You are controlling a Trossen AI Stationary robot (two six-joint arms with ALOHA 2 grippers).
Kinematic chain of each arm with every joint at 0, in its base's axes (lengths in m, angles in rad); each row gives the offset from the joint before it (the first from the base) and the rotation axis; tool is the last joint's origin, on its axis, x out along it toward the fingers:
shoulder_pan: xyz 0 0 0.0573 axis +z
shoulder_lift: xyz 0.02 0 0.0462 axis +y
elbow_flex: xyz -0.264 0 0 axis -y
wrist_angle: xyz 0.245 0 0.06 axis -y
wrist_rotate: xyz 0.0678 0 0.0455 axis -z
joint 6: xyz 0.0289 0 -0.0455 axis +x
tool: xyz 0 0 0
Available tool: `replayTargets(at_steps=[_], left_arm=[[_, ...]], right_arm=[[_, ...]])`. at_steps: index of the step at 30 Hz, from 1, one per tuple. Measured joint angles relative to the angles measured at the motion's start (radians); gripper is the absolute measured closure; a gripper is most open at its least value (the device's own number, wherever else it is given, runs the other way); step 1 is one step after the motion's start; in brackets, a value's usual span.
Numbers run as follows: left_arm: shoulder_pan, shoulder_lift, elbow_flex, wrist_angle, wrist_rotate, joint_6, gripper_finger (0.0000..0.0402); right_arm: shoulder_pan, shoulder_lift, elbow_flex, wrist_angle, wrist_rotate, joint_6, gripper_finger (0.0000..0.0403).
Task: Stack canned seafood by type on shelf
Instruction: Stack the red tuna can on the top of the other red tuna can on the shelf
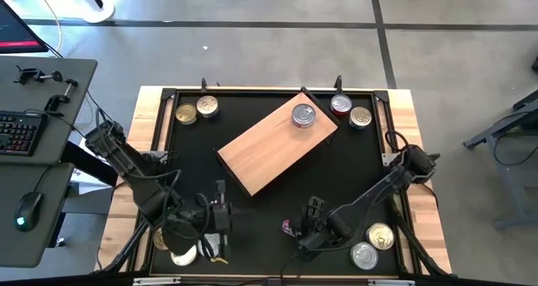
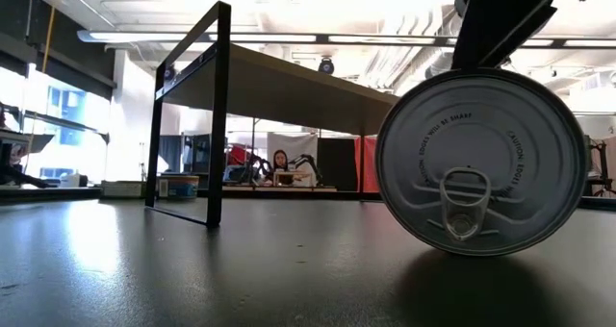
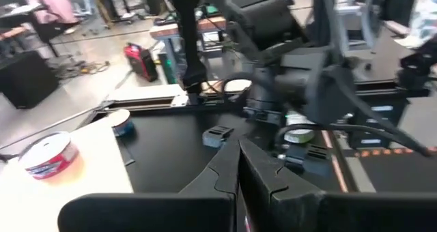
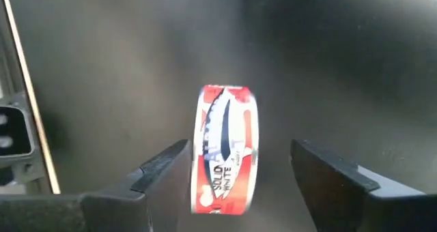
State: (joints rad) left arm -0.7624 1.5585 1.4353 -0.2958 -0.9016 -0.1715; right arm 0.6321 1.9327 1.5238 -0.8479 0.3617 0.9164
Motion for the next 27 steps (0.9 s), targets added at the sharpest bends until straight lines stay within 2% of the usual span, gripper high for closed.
replayTargets(at_steps=[5, 15, 21, 27], left_arm=[[0.000, -0.003, 0.000, 0.001, 0.074, -0.002, 0.0401], [0.000, -0.012, 0.000, 0.005, 0.136, -0.053, 0.0401], [0.001, -0.067, 0.000, 0.002, 0.160, -0.126, 0.0401], [0.001, -0.134, 0.000, -0.055, 0.160, -0.152, 0.0401]], right_arm=[[-0.018, 0.000, 0.000, 0.005, -0.076, 0.000, 0.0159], [-0.048, 0.037, 0.000, 0.025, -0.126, 0.007, 0.0159], [-0.069, 0.079, 0.000, 0.060, -0.217, -0.018, 0.0159], [-0.081, 0.086, 0.000, 0.061, -0.222, 0.002, 0.0166]])
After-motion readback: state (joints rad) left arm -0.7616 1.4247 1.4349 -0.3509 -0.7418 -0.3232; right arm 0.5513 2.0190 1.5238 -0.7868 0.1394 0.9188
